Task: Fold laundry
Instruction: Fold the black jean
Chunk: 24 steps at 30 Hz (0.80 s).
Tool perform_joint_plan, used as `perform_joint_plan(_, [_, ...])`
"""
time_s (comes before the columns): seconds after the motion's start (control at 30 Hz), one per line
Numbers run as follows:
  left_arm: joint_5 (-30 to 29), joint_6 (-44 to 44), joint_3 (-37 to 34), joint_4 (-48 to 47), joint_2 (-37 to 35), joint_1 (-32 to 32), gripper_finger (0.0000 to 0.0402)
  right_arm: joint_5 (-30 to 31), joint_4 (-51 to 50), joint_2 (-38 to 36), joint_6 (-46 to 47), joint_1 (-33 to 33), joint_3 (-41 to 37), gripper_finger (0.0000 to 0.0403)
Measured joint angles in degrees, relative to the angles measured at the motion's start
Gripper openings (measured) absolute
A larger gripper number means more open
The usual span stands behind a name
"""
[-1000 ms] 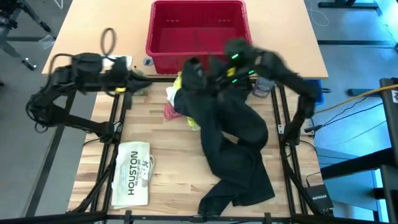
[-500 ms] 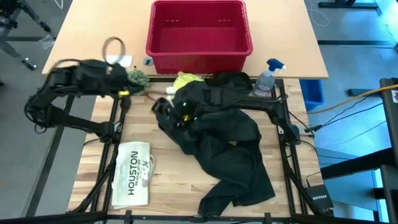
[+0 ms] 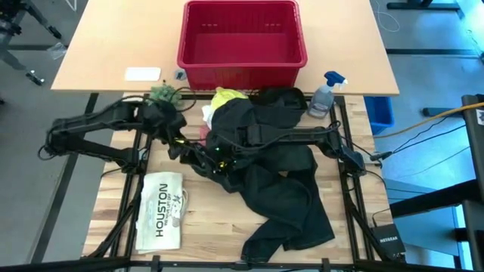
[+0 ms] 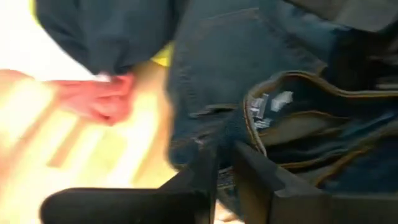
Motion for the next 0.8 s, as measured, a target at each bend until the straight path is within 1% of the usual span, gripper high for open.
perform_joint_plan(0.13, [0.5, -3.7, -0.1, 2.6, -1.3, 0.0, 0.0109, 0.0, 0.1, 0.0, 0.2, -0.1, 0.0, 0.0026])
perform_joint_plan(0.3, [0.3, -6.6, -0.1, 3.1, -1.9, 0.2, 0.0182, 0.0, 0.1, 0.0, 0.3, -0.1, 0.0, 0.0026])
perform_joint_plan(0.4, [-2.8, -8.0, -0.1, 1.4, -1.5, 0.2, 0.0211, 0.0, 0.0, 0.0, 0.3, -0.1, 0.0, 0.0026])
perform_joint_plan(0.47, [-6.0, -8.5, -0.1, -1.6, -0.7, 0.2, 0.0219, 0.0, 0.0, 0.0, 0.3, -0.1, 0.0, 0.0026])
perform_joint_plan(0.53, [-8.1, -8.5, -0.1, -3.2, 0.3, 0.2, 0.0220, 0.0, 0.0, 0.0, 0.4, -0.1, 0.0, 0.0026])
perform_joint_plan(0.6, [-8.8, -8.1, -0.1, -3.5, 1.4, 0.2, 0.0215, 0.0, 0.0, 0.0, 0.4, -0.1, 0.0, 0.0026])
perform_joint_plan(0.67, [-9.6, -7.4, -0.1, -3.4, 2.6, 0.2, 0.0197, 0.0, 0.0, 0.0, 0.6, -0.1, 0.0, 0.0026])
perform_joint_plan(0.73, [-10.2, -6.5, -0.1, -3.9, 3.5, 0.2, 0.0158, -0.8, 0.2, 0.0, 1.3, -0.1, 0.0, 0.0026])
perform_joint_plan(0.8, [-10.2, -5.5, -0.1, -4.2, 3.8, 0.2, 0.0093, -1.9, 0.7, 0.0, 1.5, -0.1, 0.0, 0.0026])
